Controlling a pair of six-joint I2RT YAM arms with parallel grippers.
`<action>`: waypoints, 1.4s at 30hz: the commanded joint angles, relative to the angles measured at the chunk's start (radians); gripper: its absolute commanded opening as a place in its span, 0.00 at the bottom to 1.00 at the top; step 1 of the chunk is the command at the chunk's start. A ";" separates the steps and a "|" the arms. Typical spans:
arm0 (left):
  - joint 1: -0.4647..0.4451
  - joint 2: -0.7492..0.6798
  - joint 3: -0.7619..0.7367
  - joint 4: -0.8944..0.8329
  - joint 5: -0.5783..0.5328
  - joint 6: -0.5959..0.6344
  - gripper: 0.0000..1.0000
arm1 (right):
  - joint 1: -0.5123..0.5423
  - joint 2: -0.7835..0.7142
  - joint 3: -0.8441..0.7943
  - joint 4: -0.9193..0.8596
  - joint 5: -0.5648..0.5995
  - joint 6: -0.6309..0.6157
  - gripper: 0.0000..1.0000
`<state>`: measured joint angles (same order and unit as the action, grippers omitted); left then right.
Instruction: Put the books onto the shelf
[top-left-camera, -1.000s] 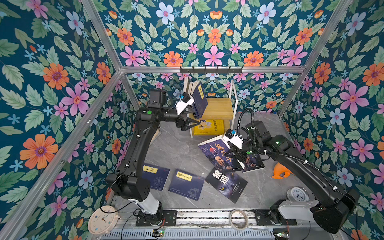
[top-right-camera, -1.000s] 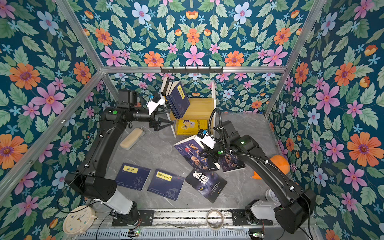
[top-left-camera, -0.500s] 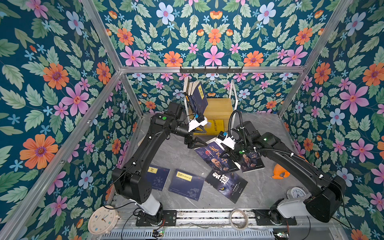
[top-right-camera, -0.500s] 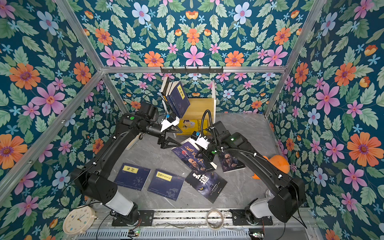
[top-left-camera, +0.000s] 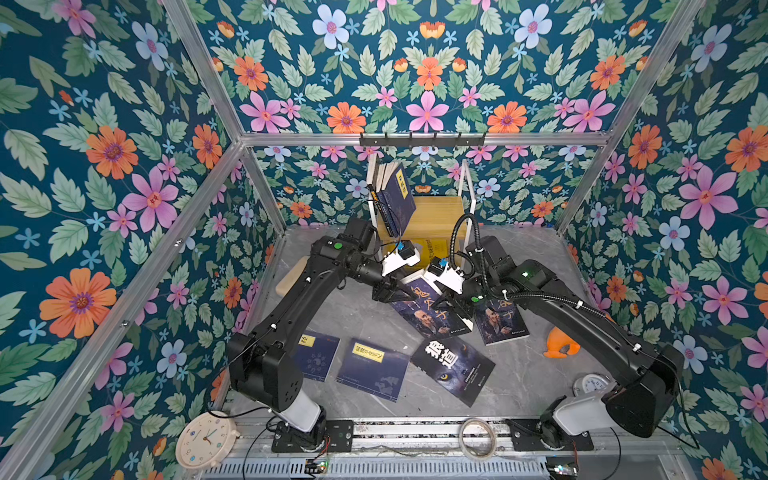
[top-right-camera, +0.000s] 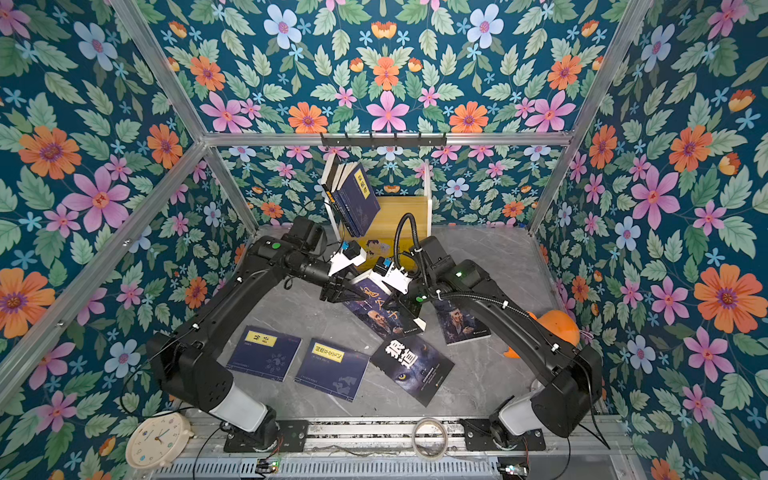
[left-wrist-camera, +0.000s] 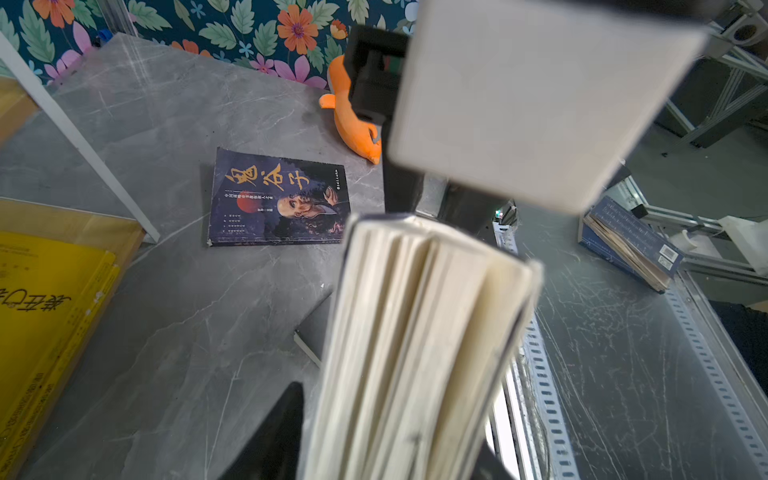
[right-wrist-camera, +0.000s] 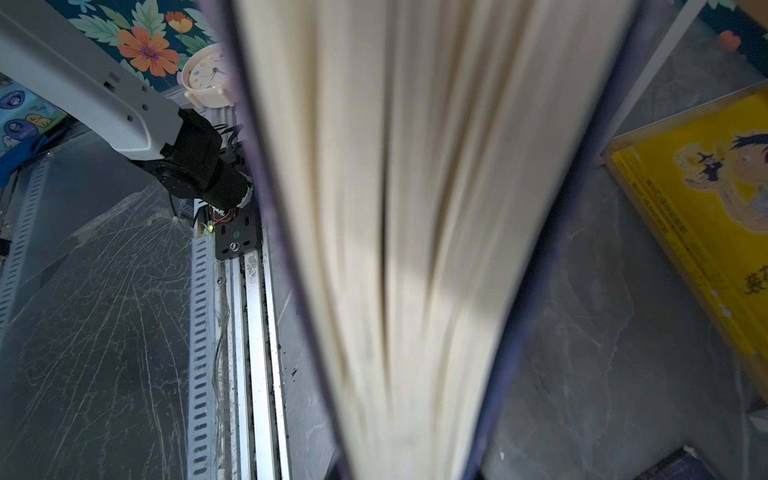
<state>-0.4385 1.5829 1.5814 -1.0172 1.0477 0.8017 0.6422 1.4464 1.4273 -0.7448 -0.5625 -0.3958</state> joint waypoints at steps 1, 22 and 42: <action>0.001 -0.008 0.000 0.035 0.015 -0.035 0.18 | 0.002 0.000 0.005 0.061 -0.004 -0.019 0.00; 0.231 -0.149 -0.542 1.167 -0.029 -1.524 0.00 | 0.277 -0.127 -0.259 0.380 0.858 -0.193 0.66; 0.204 -0.133 -0.575 1.212 -0.040 -1.703 0.00 | 0.417 0.123 -0.416 1.111 1.243 -0.474 0.99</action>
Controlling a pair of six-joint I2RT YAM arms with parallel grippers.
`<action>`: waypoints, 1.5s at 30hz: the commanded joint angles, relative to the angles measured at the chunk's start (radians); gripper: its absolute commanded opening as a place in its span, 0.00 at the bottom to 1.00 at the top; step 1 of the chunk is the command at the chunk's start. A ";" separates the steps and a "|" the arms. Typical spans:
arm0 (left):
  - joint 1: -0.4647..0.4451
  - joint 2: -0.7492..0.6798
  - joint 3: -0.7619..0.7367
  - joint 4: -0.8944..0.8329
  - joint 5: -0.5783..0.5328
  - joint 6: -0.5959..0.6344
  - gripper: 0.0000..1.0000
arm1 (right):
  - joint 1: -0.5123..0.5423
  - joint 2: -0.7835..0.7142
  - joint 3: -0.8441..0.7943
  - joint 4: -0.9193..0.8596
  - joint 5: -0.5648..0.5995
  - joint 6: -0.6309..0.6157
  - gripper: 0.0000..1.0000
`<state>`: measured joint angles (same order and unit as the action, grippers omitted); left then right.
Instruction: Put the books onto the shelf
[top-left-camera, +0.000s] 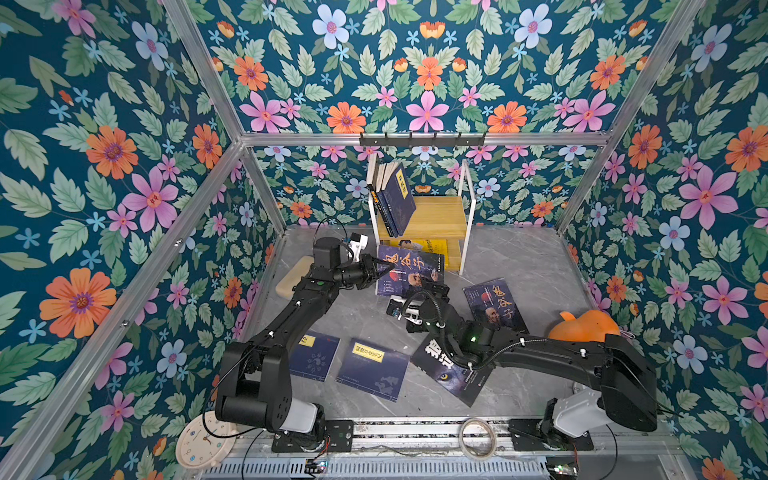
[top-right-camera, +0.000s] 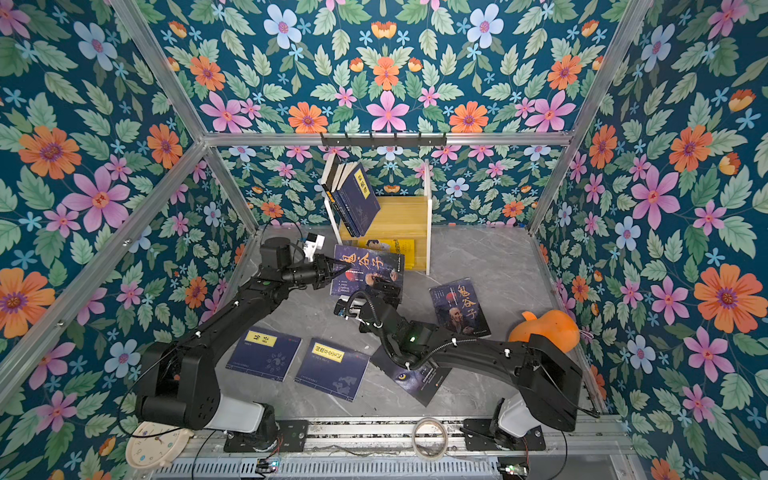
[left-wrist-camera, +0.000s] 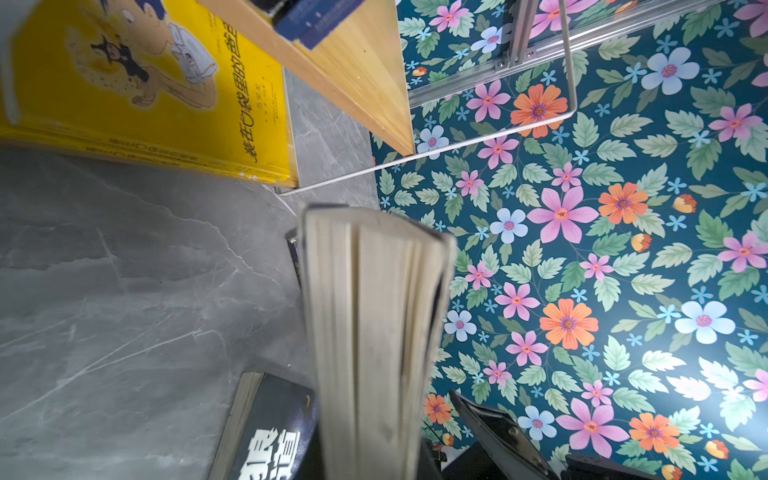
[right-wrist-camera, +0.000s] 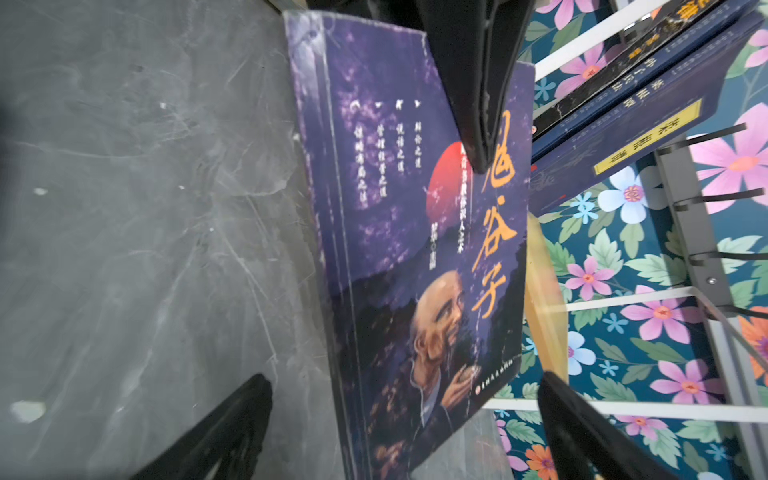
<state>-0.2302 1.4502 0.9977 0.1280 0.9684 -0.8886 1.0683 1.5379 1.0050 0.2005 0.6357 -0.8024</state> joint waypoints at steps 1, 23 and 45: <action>-0.006 0.001 0.008 0.067 0.039 -0.013 0.00 | -0.021 0.057 0.015 0.195 0.045 -0.069 0.99; 0.088 -0.092 -0.097 0.023 -0.056 0.132 1.00 | -0.093 0.156 -0.035 0.323 0.104 -0.159 0.00; 0.311 -0.148 -0.079 -0.182 -0.477 0.414 1.00 | -0.248 0.285 0.133 0.233 0.016 -0.244 0.00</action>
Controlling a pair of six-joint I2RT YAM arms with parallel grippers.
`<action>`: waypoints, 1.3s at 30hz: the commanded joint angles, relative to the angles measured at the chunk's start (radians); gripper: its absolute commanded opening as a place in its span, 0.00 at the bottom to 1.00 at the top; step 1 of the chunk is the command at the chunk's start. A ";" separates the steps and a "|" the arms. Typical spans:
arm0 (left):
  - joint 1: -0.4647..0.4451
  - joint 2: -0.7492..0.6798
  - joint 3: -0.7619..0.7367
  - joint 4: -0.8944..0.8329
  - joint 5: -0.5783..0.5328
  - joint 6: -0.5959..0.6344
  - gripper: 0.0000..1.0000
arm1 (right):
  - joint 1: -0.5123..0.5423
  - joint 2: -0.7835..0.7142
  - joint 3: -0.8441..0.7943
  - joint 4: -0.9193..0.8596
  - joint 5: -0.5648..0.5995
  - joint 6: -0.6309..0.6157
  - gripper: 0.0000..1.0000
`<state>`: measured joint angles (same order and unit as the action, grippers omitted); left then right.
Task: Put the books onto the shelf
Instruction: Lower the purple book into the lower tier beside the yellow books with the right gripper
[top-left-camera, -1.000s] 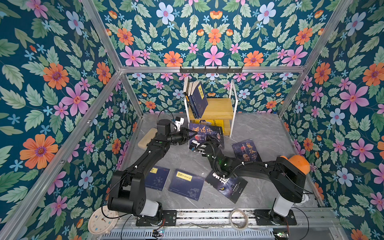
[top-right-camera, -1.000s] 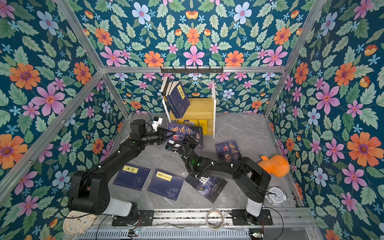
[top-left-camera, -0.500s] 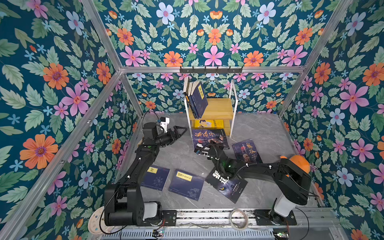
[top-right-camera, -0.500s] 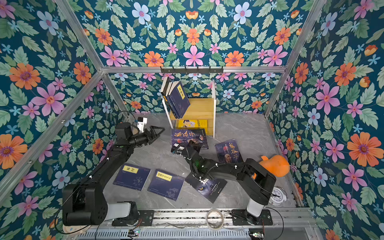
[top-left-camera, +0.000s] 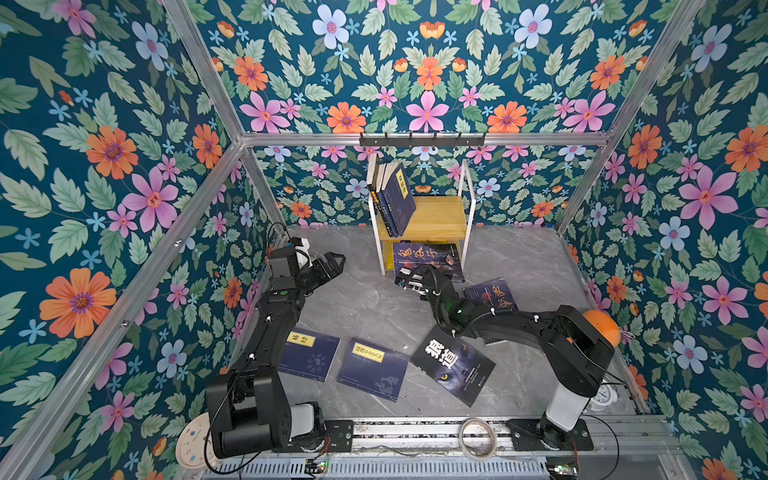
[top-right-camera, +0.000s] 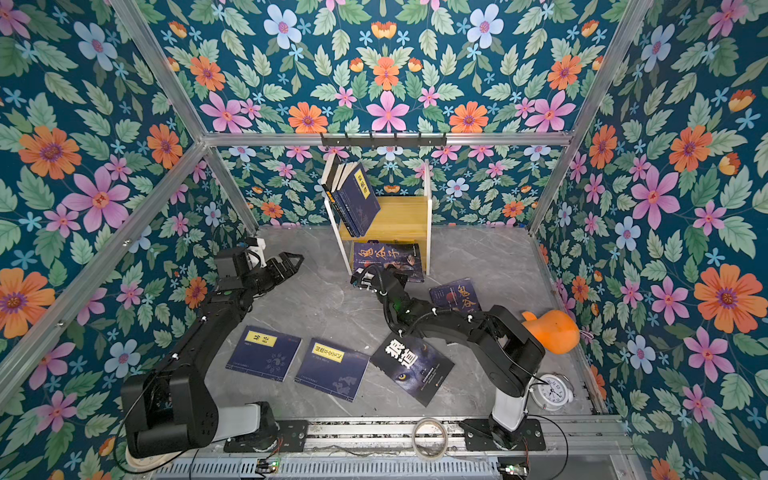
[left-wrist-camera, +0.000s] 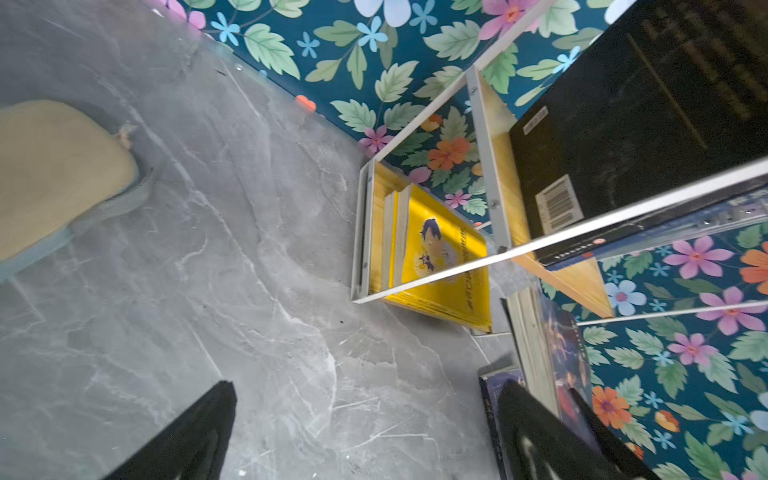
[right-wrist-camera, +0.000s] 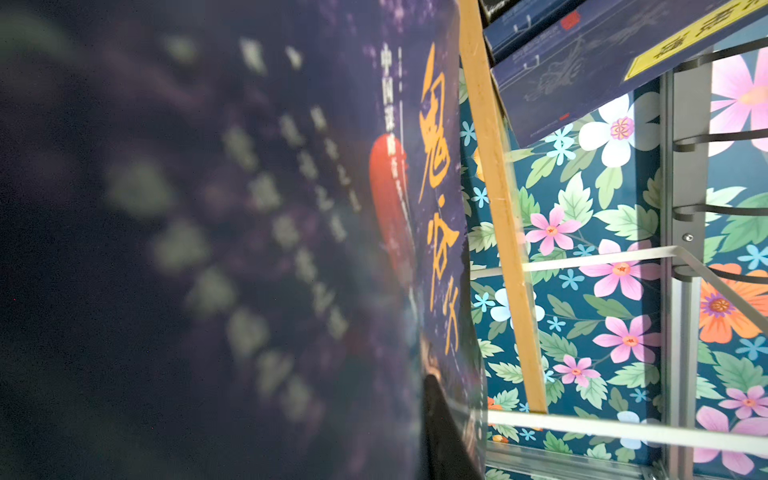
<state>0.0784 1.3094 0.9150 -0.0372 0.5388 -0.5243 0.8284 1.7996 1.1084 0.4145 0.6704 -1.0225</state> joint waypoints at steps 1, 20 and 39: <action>0.003 -0.006 0.006 -0.021 -0.049 0.060 1.00 | -0.013 0.037 0.044 0.022 -0.020 -0.029 0.00; -0.019 -0.012 0.023 -0.037 -0.066 0.053 1.00 | -0.111 0.293 0.345 -0.147 -0.096 0.019 0.05; -0.017 -0.022 0.018 -0.033 -0.059 0.050 1.00 | -0.113 0.320 0.462 -0.489 -0.213 0.130 0.05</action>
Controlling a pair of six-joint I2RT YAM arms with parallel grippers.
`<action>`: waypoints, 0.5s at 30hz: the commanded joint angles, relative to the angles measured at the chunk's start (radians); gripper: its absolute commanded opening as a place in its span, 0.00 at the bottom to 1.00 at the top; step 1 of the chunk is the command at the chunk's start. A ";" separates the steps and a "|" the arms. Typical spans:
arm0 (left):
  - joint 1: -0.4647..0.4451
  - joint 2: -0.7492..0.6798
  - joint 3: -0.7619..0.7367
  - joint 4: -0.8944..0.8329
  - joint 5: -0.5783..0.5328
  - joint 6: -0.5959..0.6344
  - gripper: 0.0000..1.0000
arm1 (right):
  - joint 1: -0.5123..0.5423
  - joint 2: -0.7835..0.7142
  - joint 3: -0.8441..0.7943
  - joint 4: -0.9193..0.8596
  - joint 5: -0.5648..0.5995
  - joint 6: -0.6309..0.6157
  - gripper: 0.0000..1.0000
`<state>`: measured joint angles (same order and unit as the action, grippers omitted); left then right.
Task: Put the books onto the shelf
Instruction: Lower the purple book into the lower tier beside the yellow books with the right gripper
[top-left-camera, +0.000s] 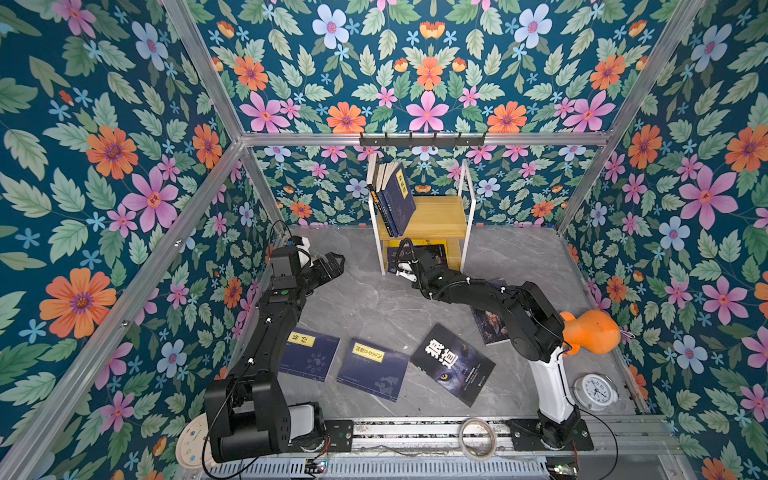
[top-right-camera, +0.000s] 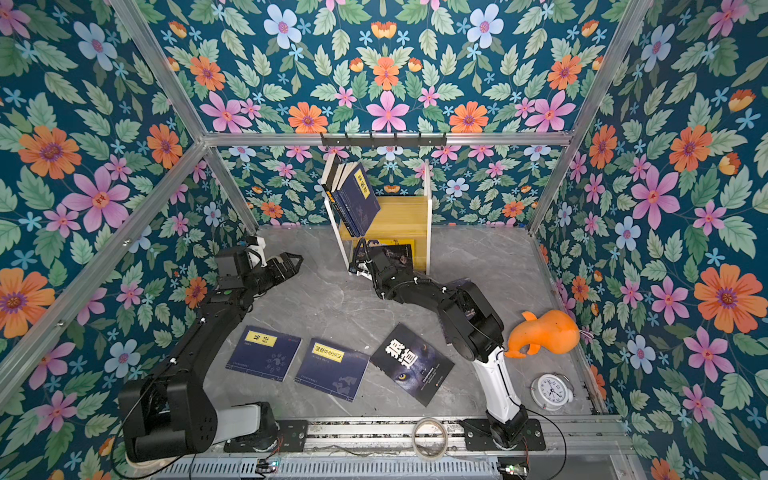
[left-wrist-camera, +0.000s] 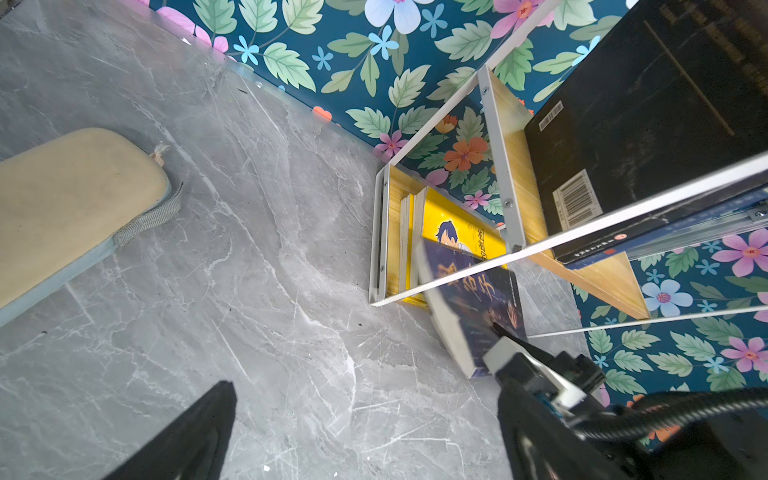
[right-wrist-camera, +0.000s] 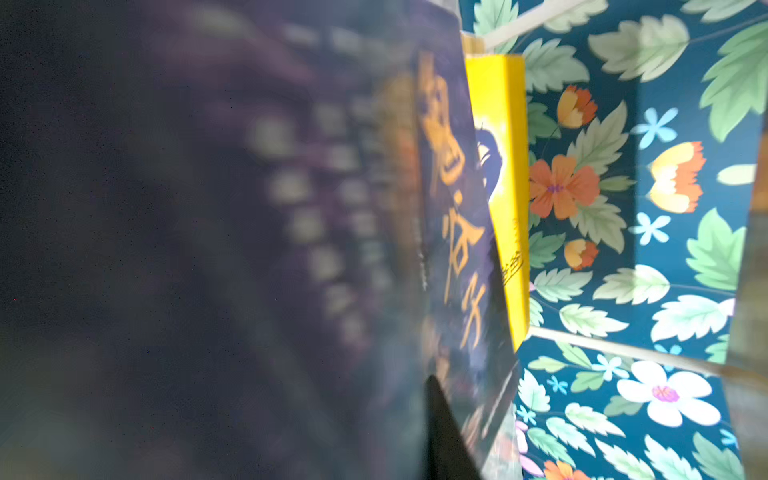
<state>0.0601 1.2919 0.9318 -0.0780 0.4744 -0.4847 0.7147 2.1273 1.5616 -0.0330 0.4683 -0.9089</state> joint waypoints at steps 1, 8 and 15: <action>0.001 -0.005 0.001 0.007 0.003 0.012 1.00 | 0.000 -0.004 0.017 -0.050 -0.003 0.017 0.00; 0.000 -0.002 0.001 0.010 0.003 0.006 1.00 | -0.017 0.046 0.093 -0.074 0.068 0.028 0.00; -0.001 -0.008 -0.001 0.009 -0.004 0.014 1.00 | -0.047 0.107 0.199 -0.082 0.089 0.010 0.00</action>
<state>0.0589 1.2911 0.9314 -0.0780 0.4732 -0.4843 0.6739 2.2200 1.7317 -0.1150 0.5320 -0.8940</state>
